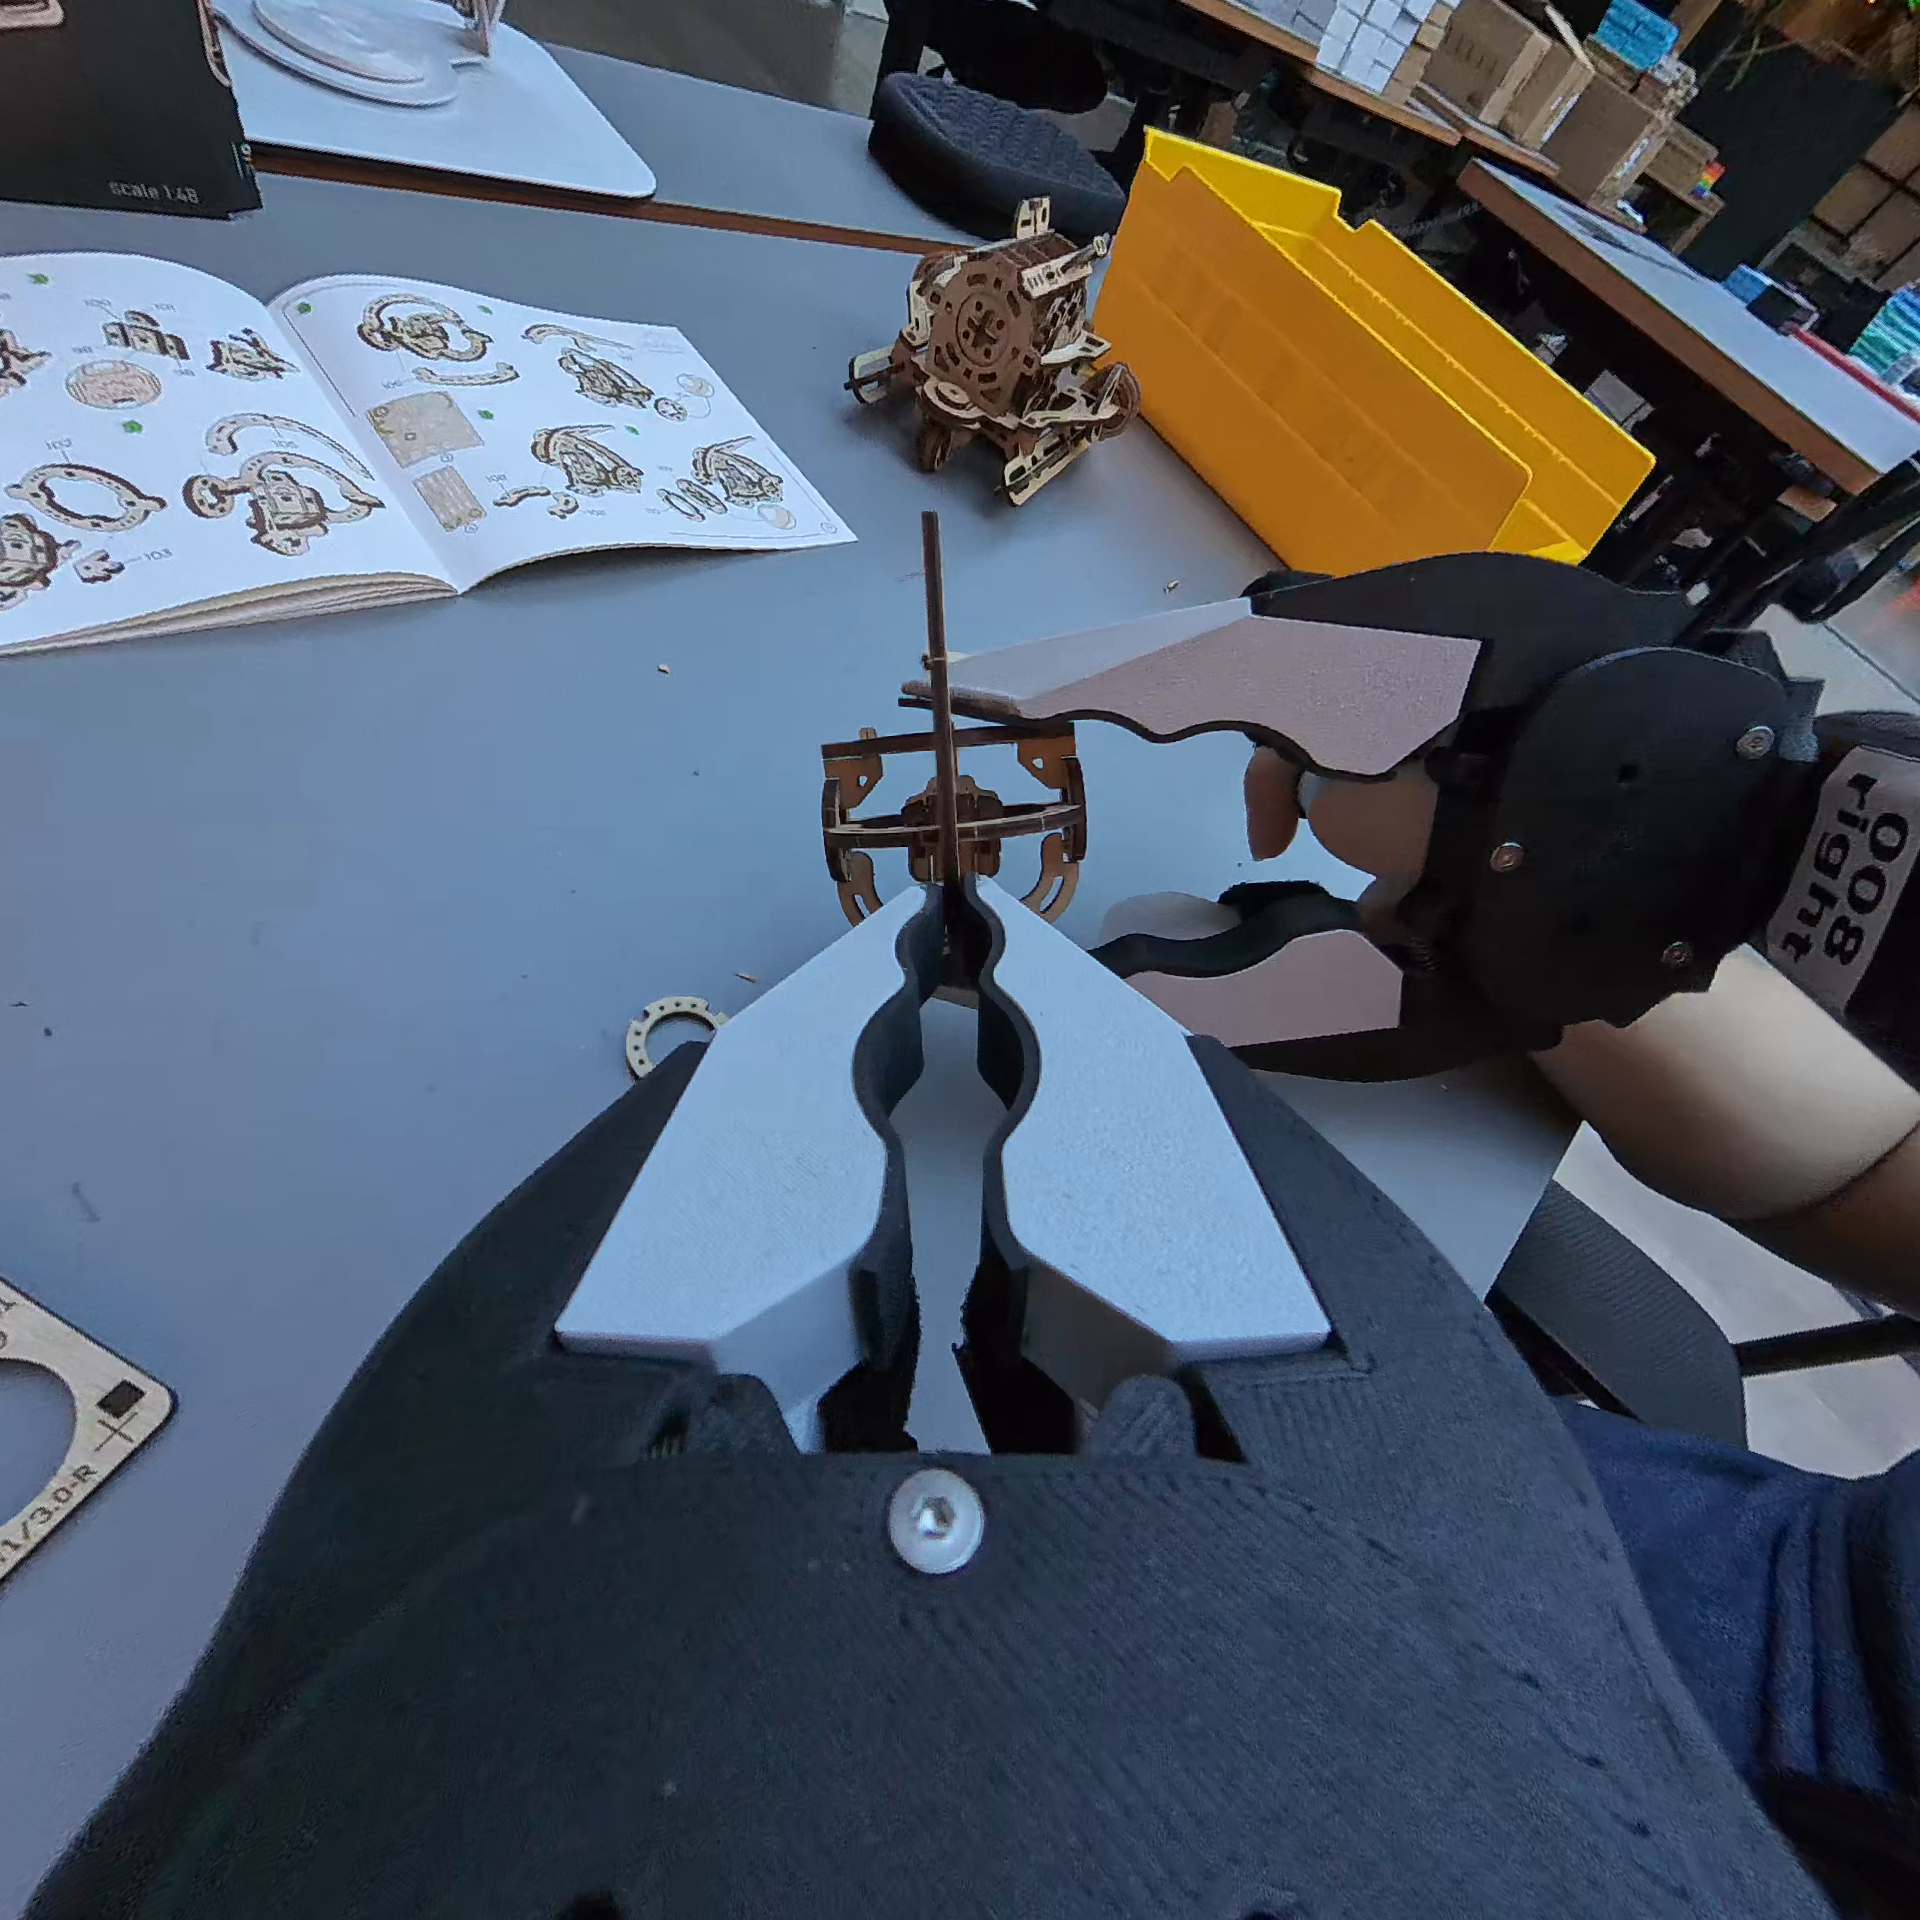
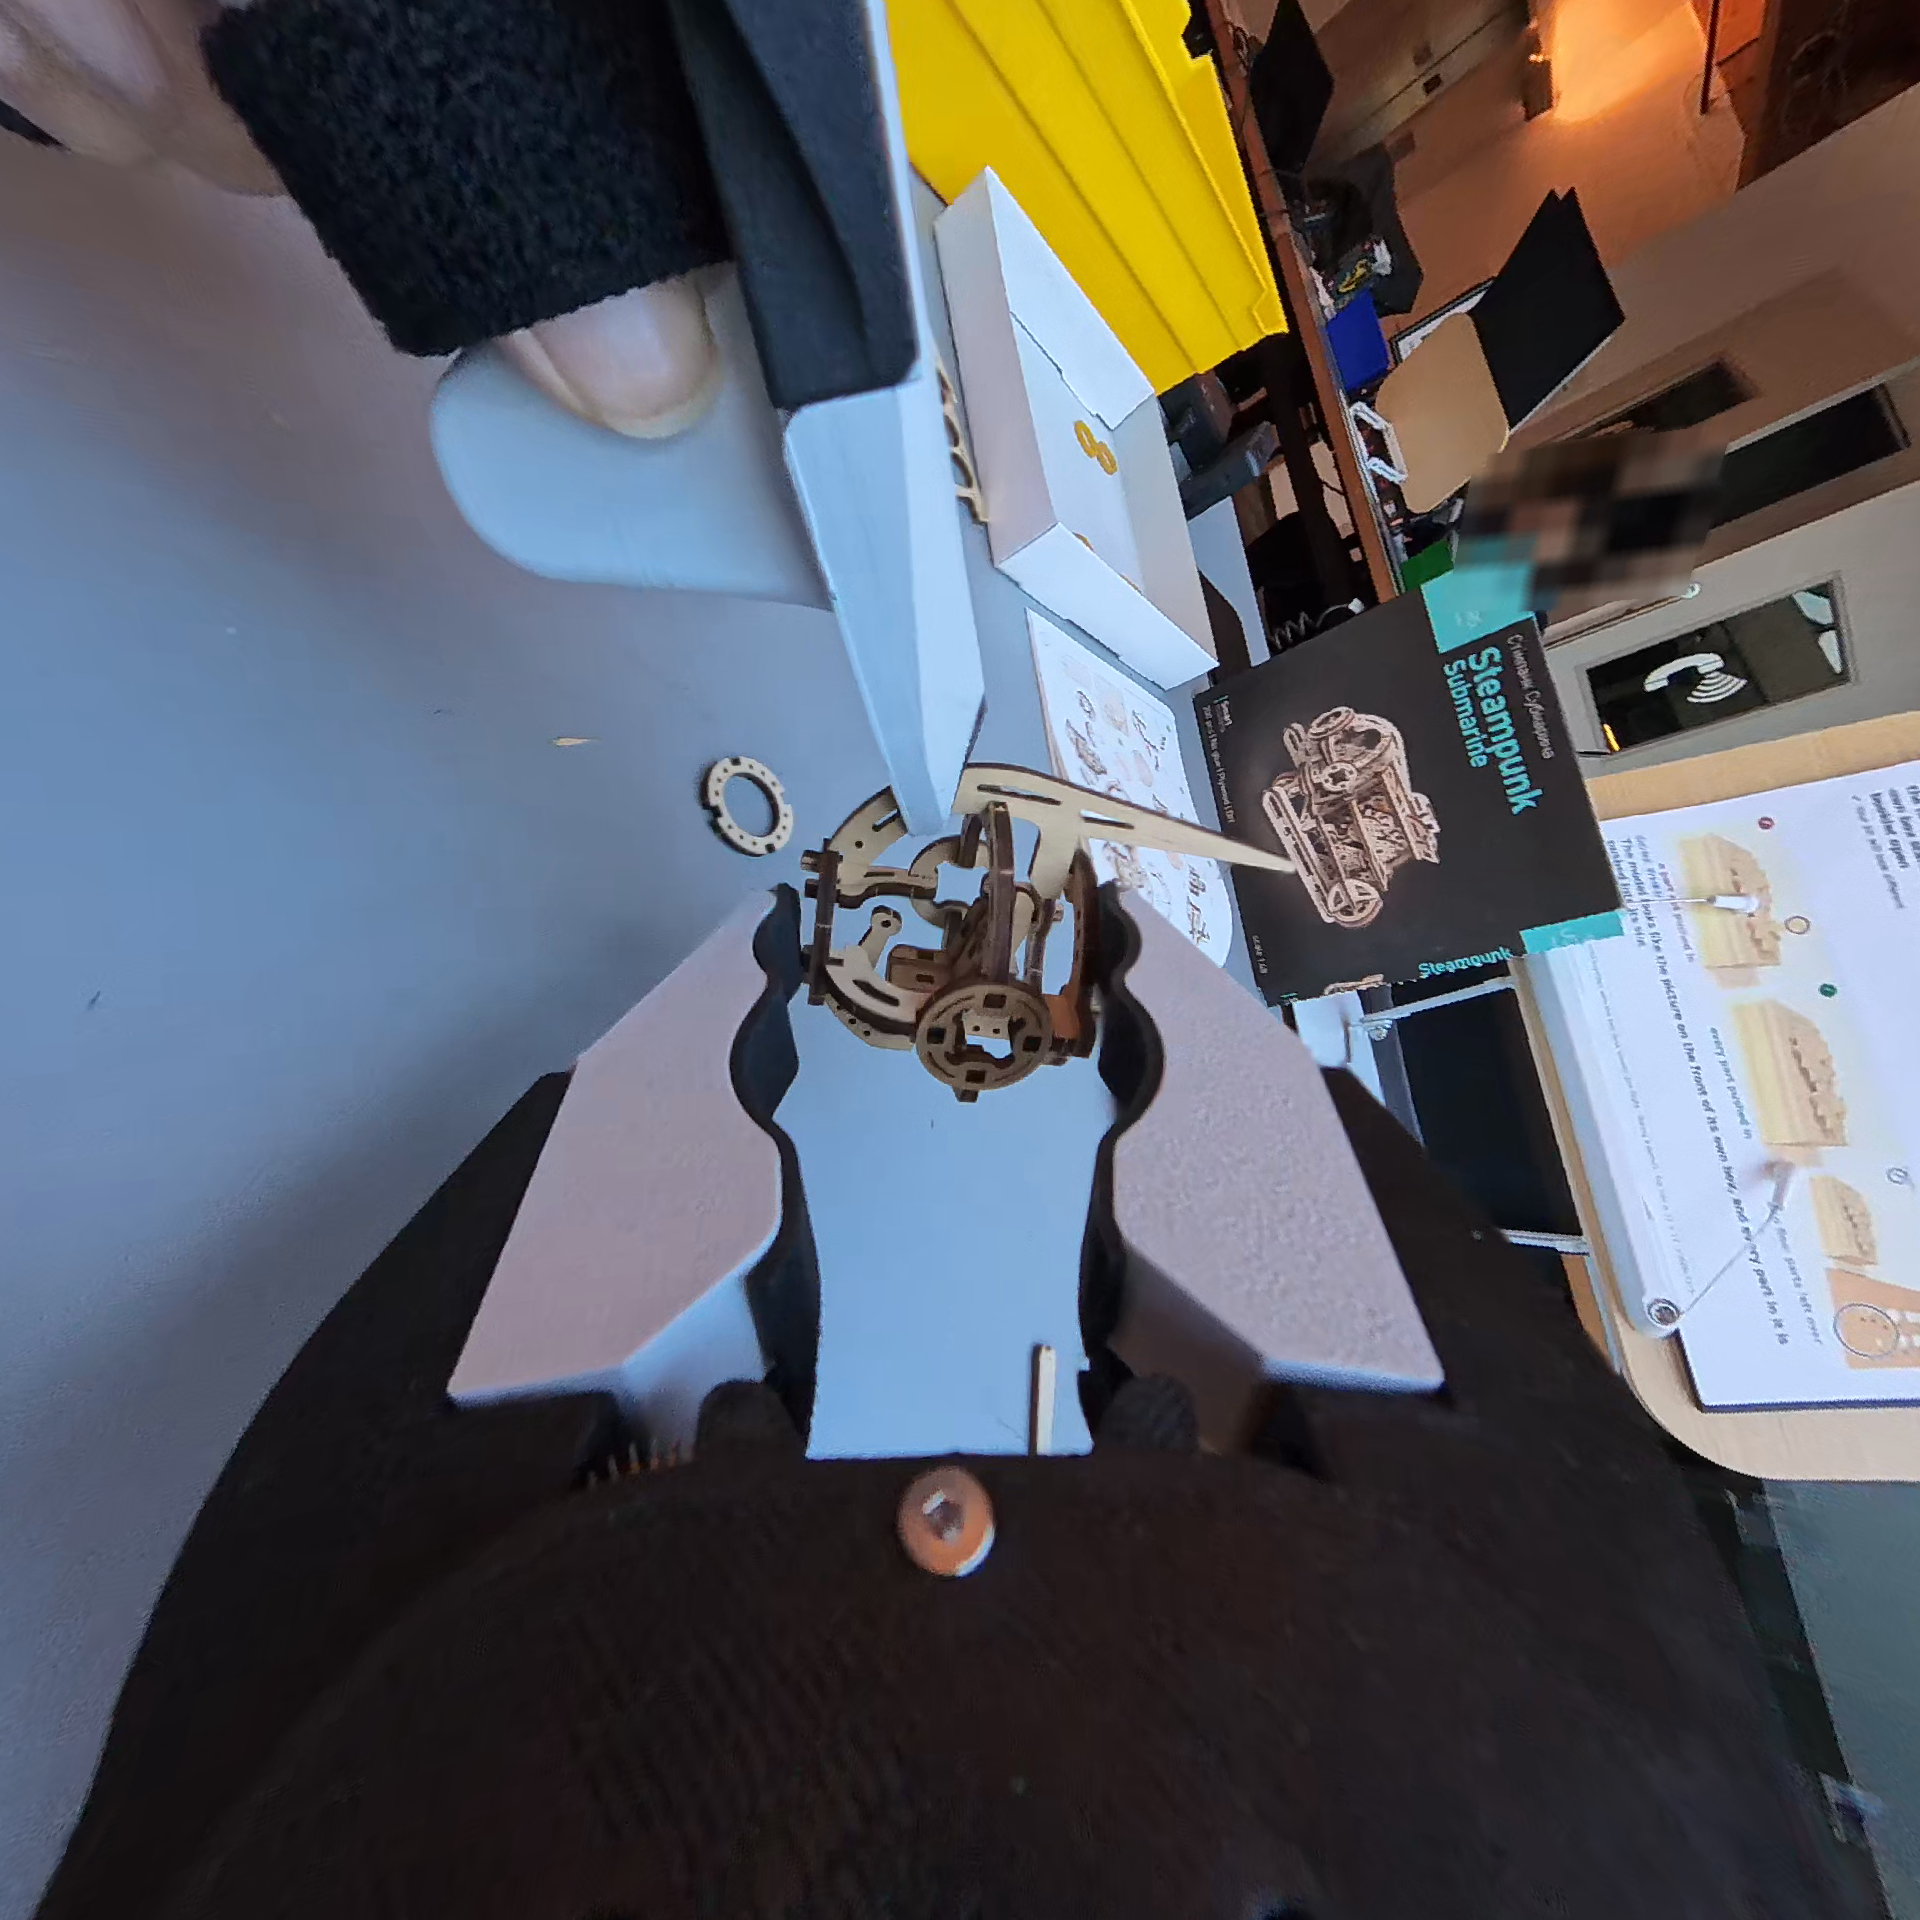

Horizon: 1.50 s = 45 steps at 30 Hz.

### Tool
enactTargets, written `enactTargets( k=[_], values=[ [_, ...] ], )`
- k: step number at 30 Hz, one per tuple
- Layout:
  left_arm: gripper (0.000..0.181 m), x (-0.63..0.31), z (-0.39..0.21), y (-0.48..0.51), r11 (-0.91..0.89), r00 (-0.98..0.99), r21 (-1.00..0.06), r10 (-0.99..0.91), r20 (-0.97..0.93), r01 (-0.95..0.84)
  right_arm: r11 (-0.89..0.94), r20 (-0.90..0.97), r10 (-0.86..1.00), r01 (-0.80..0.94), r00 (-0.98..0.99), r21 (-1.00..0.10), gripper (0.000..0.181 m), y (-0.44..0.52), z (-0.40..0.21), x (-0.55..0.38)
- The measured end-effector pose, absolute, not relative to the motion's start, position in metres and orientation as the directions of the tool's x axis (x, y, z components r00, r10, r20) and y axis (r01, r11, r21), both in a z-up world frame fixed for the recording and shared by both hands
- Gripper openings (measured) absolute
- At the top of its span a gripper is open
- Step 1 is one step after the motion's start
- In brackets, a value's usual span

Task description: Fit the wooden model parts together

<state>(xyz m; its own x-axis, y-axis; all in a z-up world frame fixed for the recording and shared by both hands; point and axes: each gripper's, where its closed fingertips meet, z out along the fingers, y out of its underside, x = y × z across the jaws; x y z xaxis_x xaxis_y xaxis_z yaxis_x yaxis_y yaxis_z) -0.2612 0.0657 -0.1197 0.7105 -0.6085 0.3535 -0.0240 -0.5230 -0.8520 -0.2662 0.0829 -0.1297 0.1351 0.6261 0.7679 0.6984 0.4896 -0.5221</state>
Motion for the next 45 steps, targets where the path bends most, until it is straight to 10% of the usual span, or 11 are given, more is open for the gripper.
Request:
enactTargets(
  k=[24,35,45],
  values=[
    [0.000,-0.259,-0.123,0.066,-0.528,0.710,-0.848,-0.611,0.350,-0.036,0.478,0.781,0.612,0.732,0.120,-0.486,0.053,0.084,-0.133,-0.263],
    [0.000,-0.275,-0.104,0.070,-0.552,0.623,-0.821,-0.595,0.508,0.142,0.506,0.691,0.687,0.534,0.224,-0.677,0.072,0.075,-0.104,-0.265],
    [0.000,-0.281,-0.075,0.054,-0.714,0.176,-0.574,-0.555,0.813,0.401,0.420,0.477,0.852,0.263,0.218,-0.869,0.074,0.058,-0.077,-0.263]
  ],
)
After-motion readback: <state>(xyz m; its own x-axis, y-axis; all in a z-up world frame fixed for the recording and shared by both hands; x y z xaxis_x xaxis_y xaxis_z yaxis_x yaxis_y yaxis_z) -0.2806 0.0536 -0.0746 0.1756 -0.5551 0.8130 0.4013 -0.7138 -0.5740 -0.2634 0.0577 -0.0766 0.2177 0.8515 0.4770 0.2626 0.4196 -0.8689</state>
